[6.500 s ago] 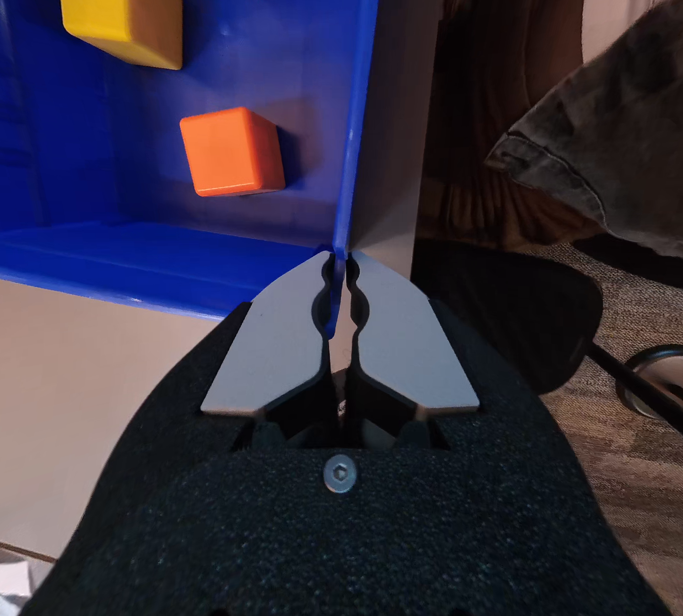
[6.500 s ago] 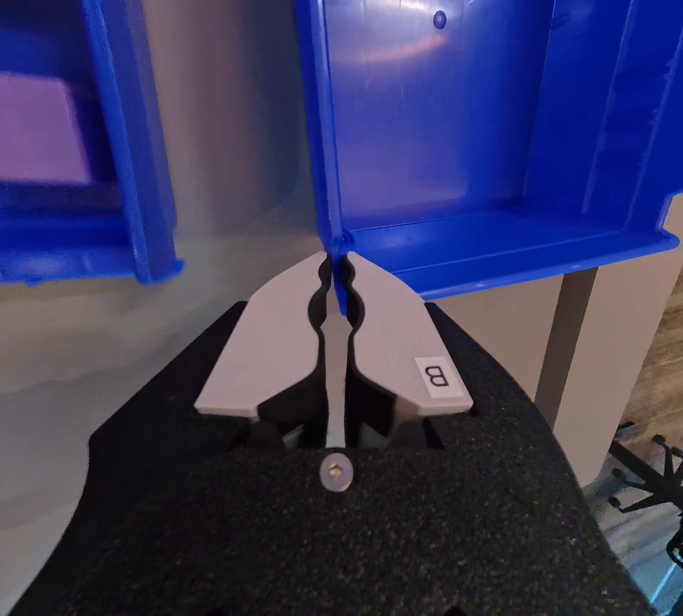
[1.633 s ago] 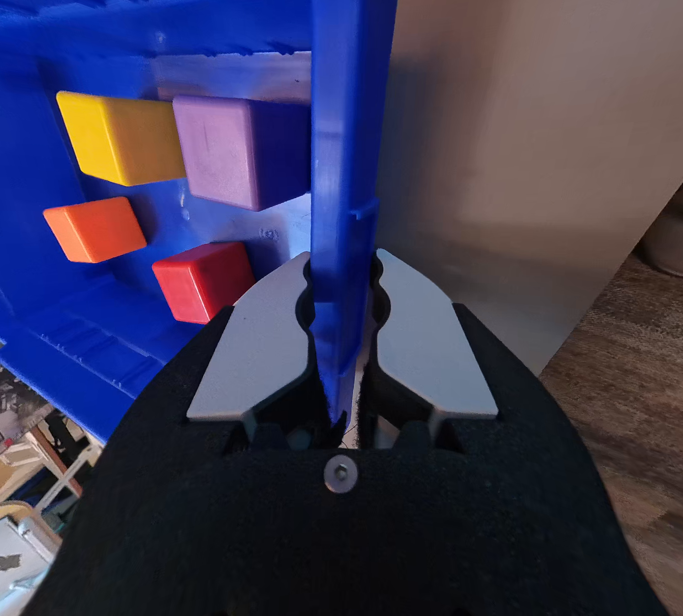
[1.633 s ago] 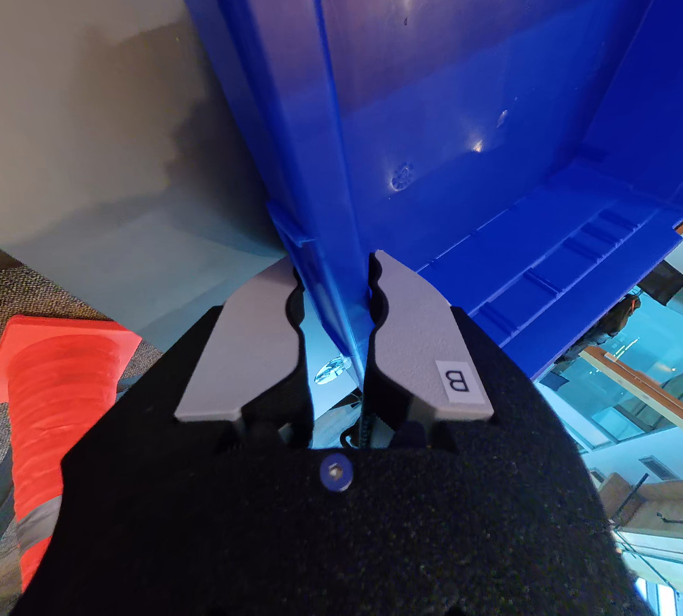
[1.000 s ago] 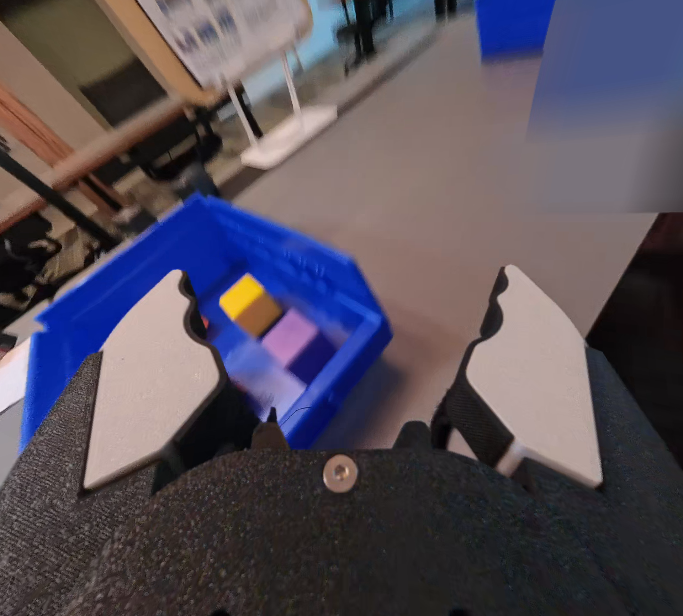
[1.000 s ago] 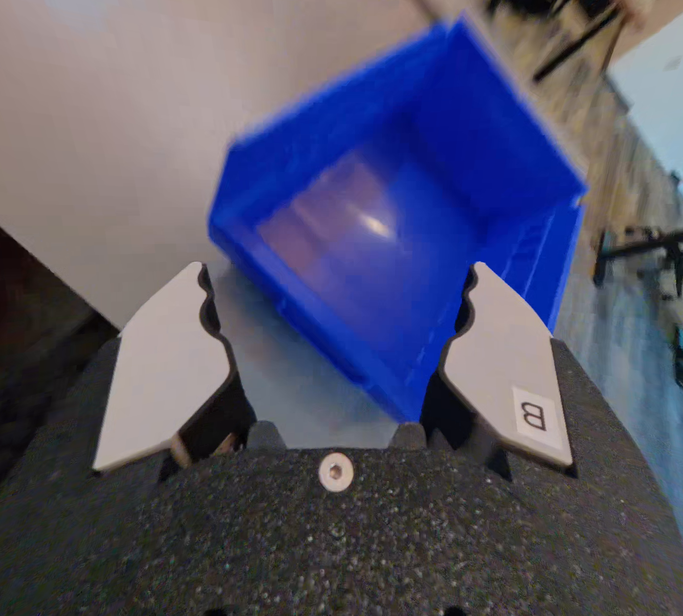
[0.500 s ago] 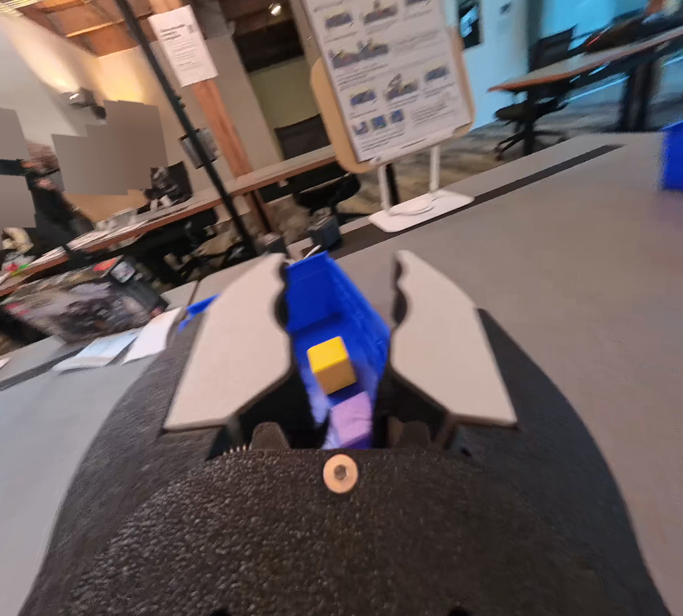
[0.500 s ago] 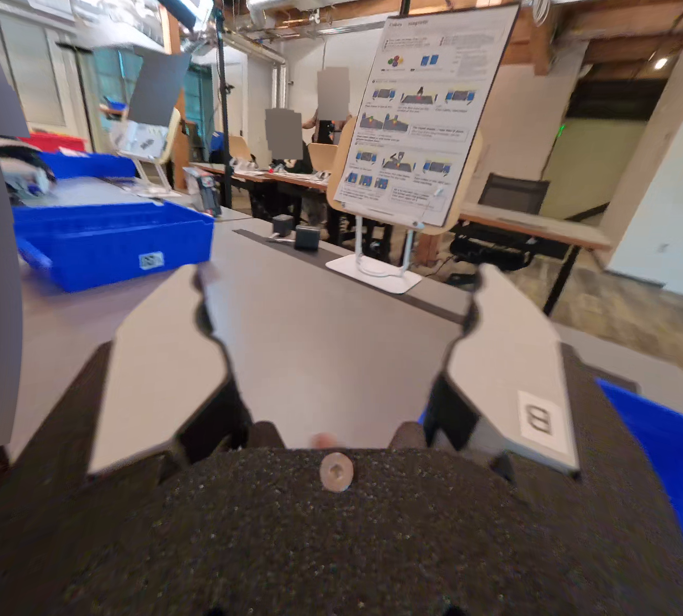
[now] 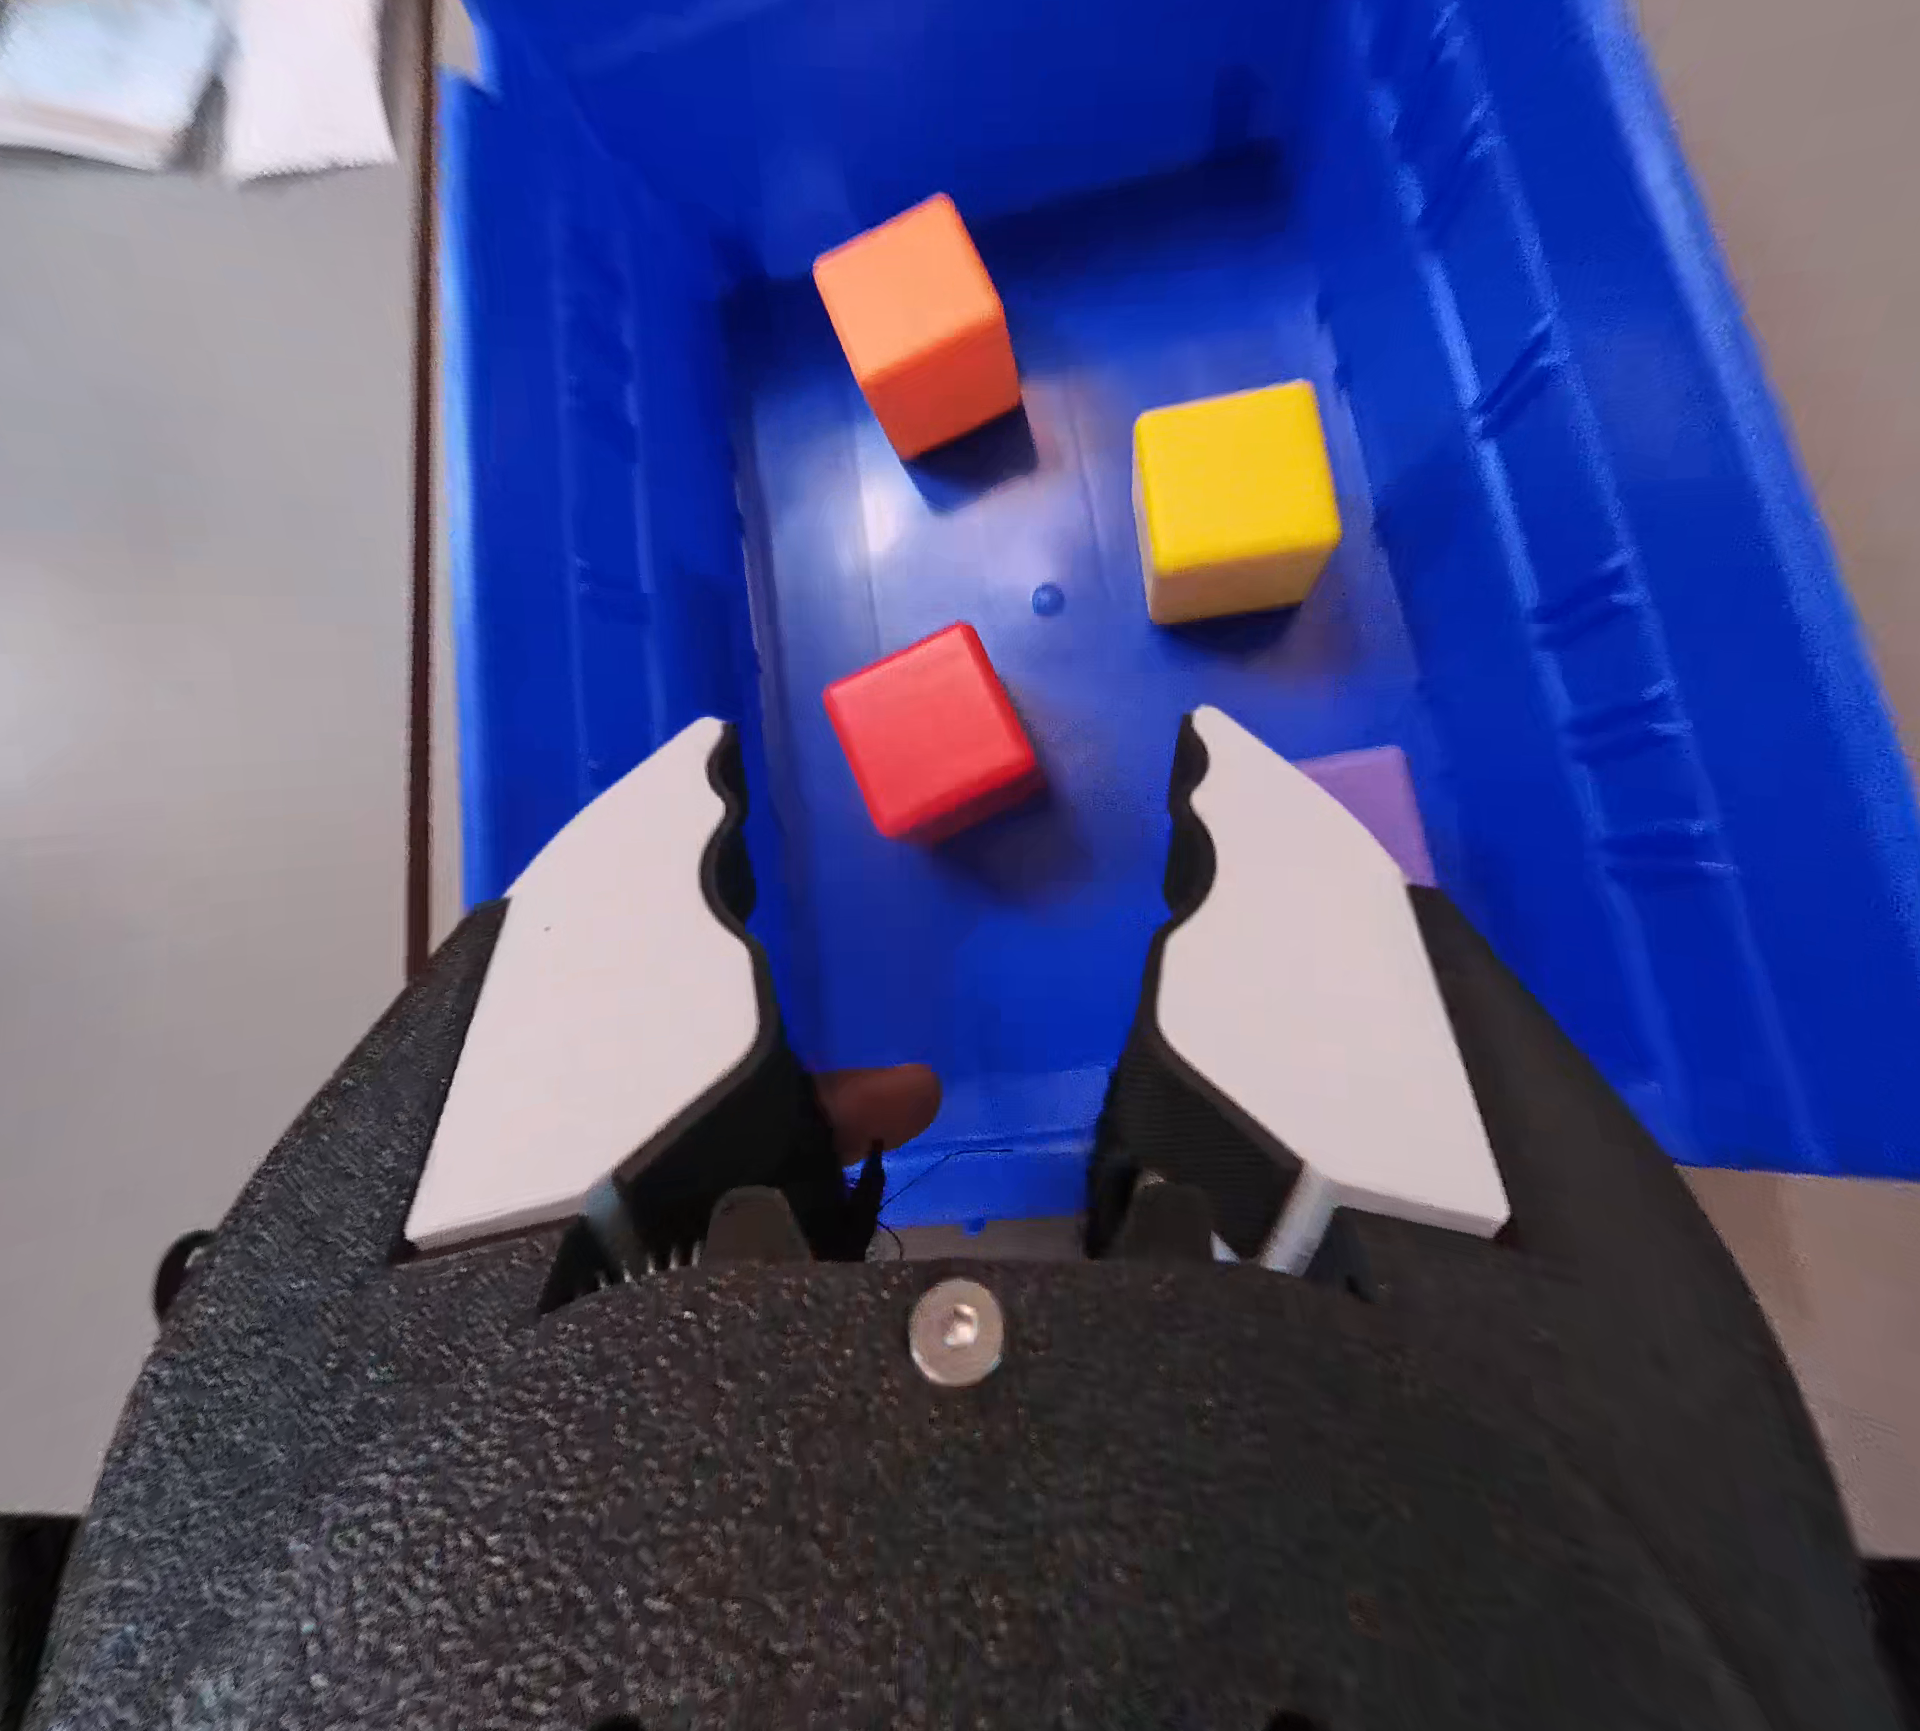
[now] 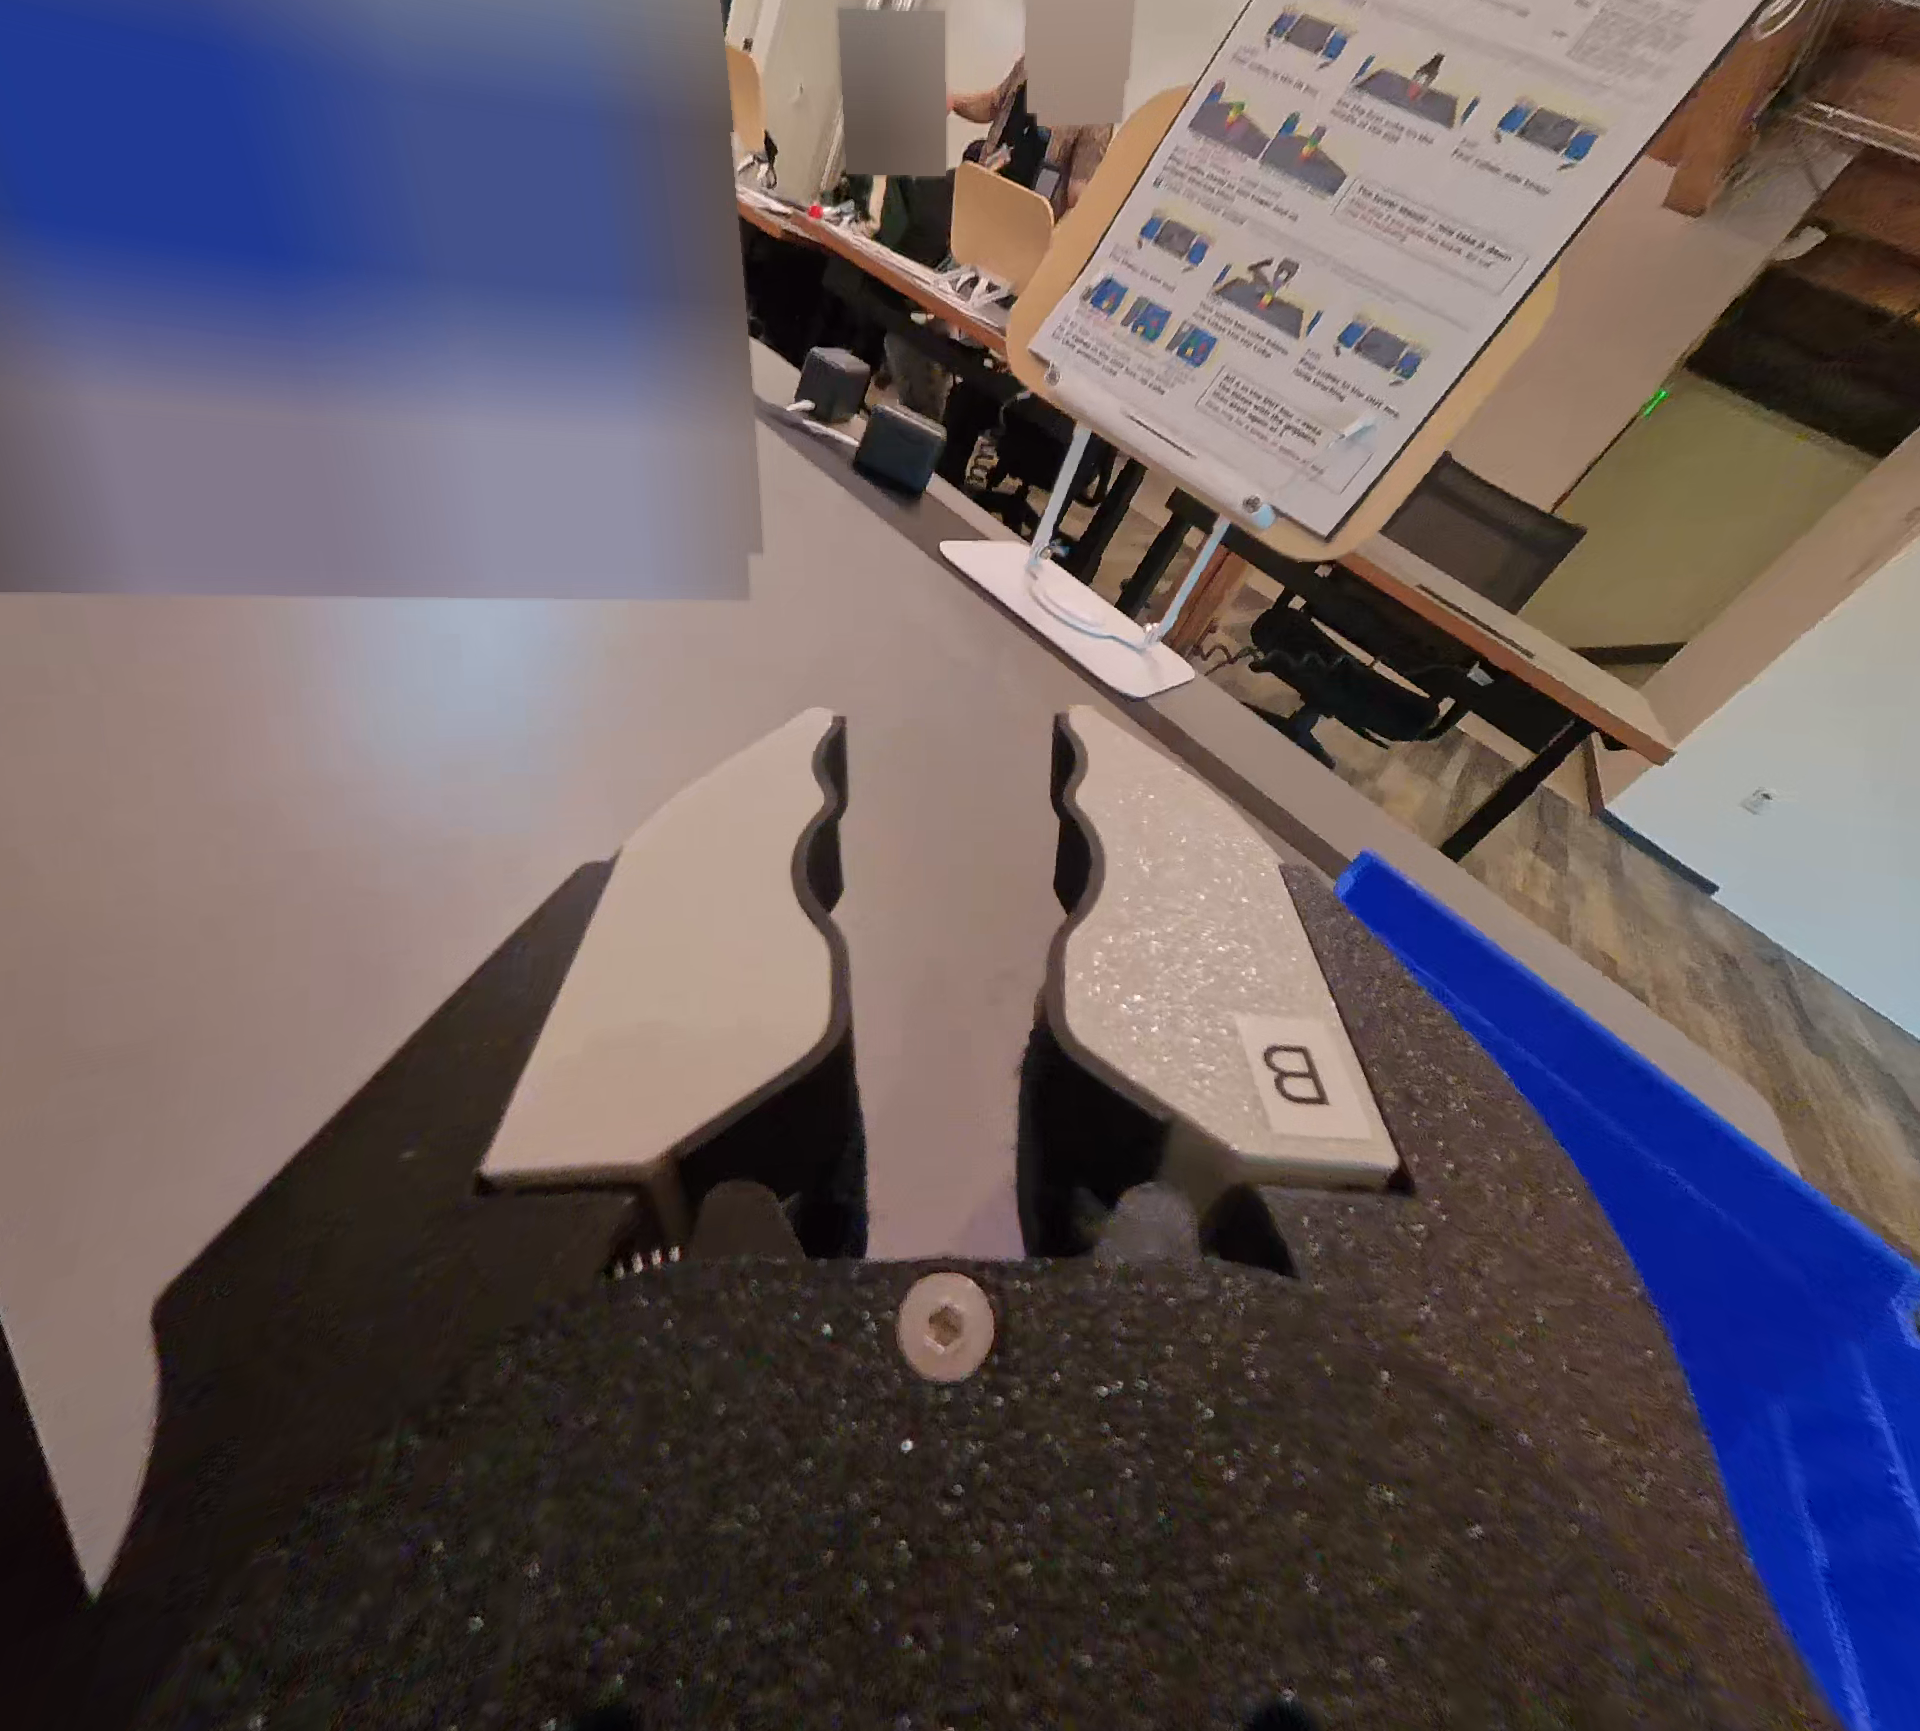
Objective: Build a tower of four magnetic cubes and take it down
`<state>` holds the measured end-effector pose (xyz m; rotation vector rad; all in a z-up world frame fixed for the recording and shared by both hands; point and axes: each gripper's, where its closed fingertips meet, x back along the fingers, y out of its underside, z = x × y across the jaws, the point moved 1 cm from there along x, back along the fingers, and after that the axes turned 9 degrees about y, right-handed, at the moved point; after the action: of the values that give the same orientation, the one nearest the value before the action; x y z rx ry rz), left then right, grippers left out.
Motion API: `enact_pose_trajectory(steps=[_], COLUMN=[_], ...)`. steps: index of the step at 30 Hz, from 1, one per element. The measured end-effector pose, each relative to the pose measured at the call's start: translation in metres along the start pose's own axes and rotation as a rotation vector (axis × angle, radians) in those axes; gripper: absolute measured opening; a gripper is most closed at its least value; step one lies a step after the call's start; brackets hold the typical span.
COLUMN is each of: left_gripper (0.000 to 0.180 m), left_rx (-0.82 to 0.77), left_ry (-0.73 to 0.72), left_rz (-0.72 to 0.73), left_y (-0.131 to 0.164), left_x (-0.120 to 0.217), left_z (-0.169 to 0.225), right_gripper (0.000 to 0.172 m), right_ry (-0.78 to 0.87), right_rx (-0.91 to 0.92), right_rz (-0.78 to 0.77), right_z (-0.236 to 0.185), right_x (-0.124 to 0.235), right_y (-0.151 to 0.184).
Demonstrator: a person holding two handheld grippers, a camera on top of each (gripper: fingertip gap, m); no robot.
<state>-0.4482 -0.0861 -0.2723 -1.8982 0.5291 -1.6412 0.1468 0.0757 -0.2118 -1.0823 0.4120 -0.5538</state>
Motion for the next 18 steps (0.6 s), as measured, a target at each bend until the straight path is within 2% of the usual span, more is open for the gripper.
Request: enact_pose_trajectory(steps=[9,10,11,12,15,18], left_gripper=[0.082,0.079,0.064,0.061,0.059,0.059], left_rx=[0.011,0.004,-0.011,-0.03,-0.01,0.038], left_ry=[-0.032,-0.039,-0.043,-0.055,-0.008,0.044], left_rz=[-0.296,-0.33,-0.361,-0.357,-0.228,0.077], left_y=[0.032,0.037,0.043,0.043,0.032,0.0], left_x=[-0.052,-0.057,-0.06,-0.063,-0.061,-0.04], left_z=[-0.013,-0.015,-0.015,-0.017,-0.012,-0.006], right_gripper=[0.041,0.042,0.043,0.043,0.043,0.045], right_ry=[-0.028,-0.032,-0.035,-0.036,-0.061,-0.125], right_rx=[0.069,0.09,0.109,0.121,0.088,0.038], right_rz=[-0.058,-0.071,-0.082,-0.087,-0.079,-0.05], right_z=[-0.01,-0.011,-0.013,-0.014,-0.021,-0.036], right_x=[-0.004,-0.003,-0.002,-0.002,-0.001,-0.005], right_y=[0.015,0.015,0.014,0.013,0.002,-0.012])
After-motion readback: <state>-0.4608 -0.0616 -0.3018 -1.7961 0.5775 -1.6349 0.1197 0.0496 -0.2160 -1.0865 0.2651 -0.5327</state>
